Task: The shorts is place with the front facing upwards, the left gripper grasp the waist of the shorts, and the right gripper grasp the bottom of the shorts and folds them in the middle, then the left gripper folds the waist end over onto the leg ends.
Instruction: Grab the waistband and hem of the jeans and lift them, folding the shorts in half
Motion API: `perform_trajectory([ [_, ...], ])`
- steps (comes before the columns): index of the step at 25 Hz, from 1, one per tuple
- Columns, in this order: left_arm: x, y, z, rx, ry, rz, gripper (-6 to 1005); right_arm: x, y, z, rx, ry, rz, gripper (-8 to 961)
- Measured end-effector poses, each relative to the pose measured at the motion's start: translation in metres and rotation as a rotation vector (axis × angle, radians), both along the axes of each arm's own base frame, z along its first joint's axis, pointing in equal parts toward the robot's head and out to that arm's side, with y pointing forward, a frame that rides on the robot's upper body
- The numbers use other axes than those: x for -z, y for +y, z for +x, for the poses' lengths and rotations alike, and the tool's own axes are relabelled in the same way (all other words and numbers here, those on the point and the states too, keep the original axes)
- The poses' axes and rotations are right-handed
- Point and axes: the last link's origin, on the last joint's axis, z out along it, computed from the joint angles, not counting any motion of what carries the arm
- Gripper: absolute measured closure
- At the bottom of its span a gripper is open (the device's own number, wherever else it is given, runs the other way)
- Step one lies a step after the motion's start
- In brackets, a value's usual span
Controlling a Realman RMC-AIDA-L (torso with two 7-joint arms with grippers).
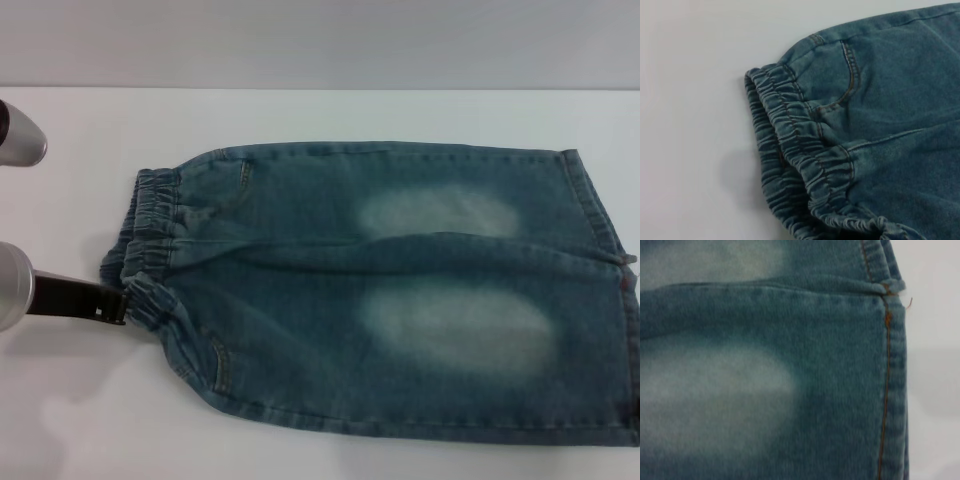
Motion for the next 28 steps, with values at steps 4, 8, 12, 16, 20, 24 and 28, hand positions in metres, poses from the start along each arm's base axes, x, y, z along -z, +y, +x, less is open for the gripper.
perform_trajectory([
  [4,0.001,0.0,-0.001,-0.002,0.0,-0.001,995,-0.003,0.002,-0.005,-0.016,-0.007,0.014,919],
  [8,0.001,0.001,0.0,0.001,-0.001,0.0,995,-0.004,0.003,-0.01,-0.033,-0.044,0.017,901],
  [12,0.001,0.002,0.001,0.006,-0.001,0.0,995,-0.003,0.003,-0.012,-0.032,-0.049,0.019,884],
  [16,0.001,0.003,0.003,0.008,0.0,-0.002,995,0.0,0.001,-0.012,-0.02,-0.042,0.015,743],
  [20,0.0,0.004,0.004,0.013,0.0,-0.002,995,0.002,-0.001,-0.009,-0.006,-0.039,0.011,578],
  [24,0.001,0.005,0.005,0.016,0.0,-0.005,995,0.004,-0.001,-0.007,0.004,-0.037,0.0,406],
  [28,0.001,0.005,0.005,0.016,0.001,-0.006,995,0.005,-0.001,-0.006,0.008,-0.036,-0.003,353],
])
